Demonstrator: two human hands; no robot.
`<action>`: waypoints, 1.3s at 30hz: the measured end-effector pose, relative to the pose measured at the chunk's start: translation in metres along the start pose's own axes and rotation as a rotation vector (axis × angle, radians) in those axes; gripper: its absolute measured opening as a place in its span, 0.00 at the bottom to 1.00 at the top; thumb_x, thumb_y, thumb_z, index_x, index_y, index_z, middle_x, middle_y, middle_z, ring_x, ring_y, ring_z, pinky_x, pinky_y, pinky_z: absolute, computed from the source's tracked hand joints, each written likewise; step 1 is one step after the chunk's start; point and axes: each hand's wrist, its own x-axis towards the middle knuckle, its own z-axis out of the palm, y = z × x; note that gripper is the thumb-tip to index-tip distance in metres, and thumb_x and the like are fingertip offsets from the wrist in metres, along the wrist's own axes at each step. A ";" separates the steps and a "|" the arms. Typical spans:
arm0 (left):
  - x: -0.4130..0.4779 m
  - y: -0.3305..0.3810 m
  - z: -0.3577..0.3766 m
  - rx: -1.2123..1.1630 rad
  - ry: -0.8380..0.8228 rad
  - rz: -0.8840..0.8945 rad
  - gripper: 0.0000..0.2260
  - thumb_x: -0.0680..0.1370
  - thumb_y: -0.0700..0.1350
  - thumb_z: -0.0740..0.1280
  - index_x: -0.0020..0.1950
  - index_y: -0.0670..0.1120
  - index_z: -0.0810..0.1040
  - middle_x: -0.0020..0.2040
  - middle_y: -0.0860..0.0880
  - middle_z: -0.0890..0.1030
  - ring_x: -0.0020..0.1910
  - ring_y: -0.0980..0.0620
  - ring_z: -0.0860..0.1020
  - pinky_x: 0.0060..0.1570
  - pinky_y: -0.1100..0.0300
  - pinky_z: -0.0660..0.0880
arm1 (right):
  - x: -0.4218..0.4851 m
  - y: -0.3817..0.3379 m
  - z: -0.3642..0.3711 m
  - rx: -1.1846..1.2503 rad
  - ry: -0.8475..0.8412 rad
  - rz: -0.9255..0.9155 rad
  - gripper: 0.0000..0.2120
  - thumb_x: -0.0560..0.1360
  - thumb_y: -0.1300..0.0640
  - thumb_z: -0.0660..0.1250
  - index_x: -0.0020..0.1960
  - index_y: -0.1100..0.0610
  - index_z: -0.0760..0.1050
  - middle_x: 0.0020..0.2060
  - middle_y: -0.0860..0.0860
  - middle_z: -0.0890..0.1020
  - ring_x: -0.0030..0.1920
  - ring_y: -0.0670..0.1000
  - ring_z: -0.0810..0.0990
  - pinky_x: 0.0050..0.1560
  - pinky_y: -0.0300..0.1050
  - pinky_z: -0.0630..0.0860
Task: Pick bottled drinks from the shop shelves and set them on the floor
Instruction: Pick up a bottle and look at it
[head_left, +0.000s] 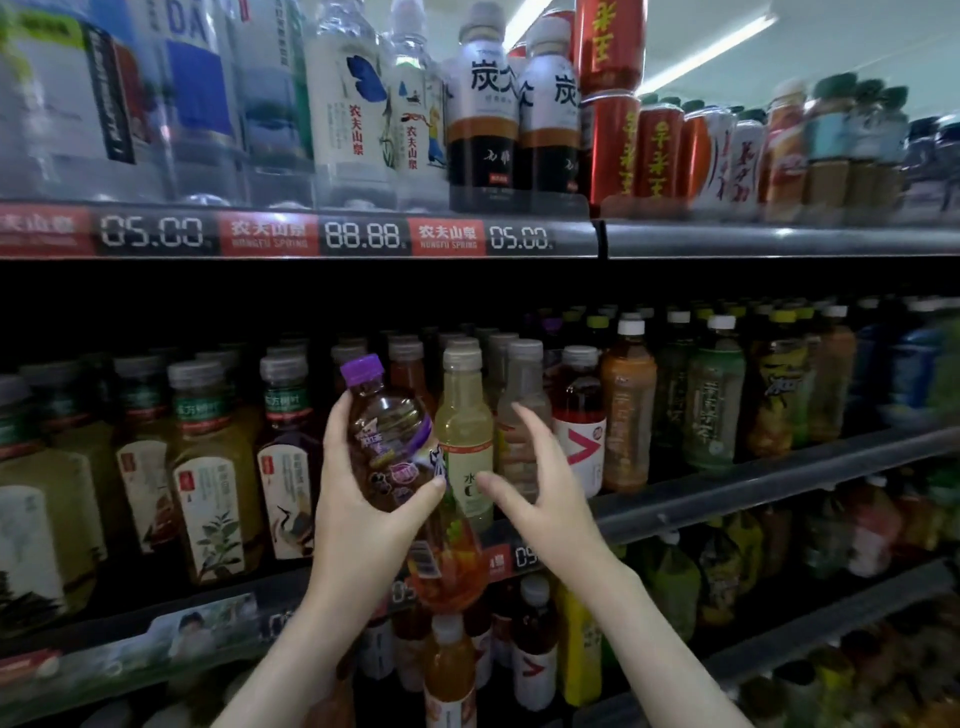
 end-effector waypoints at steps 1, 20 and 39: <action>-0.002 0.002 0.005 -0.026 -0.034 -0.020 0.44 0.68 0.46 0.78 0.73 0.68 0.54 0.63 0.77 0.65 0.63 0.74 0.66 0.57 0.69 0.67 | -0.006 -0.007 -0.001 0.057 -0.133 -0.008 0.38 0.70 0.35 0.68 0.73 0.31 0.52 0.69 0.28 0.63 0.68 0.29 0.61 0.64 0.31 0.63; -0.070 0.027 0.034 -0.184 -0.643 -0.204 0.29 0.79 0.49 0.67 0.73 0.68 0.58 0.63 0.60 0.76 0.61 0.67 0.74 0.56 0.72 0.72 | -0.115 -0.010 -0.040 -0.091 0.061 0.381 0.32 0.66 0.45 0.78 0.66 0.46 0.69 0.51 0.38 0.80 0.49 0.31 0.77 0.44 0.24 0.73; -0.037 0.028 0.225 0.578 -0.182 0.042 0.24 0.78 0.41 0.66 0.73 0.44 0.66 0.68 0.43 0.70 0.65 0.45 0.69 0.62 0.59 0.66 | -0.046 0.110 -0.207 0.079 0.127 0.268 0.34 0.65 0.50 0.78 0.67 0.48 0.68 0.56 0.40 0.79 0.53 0.36 0.76 0.48 0.32 0.72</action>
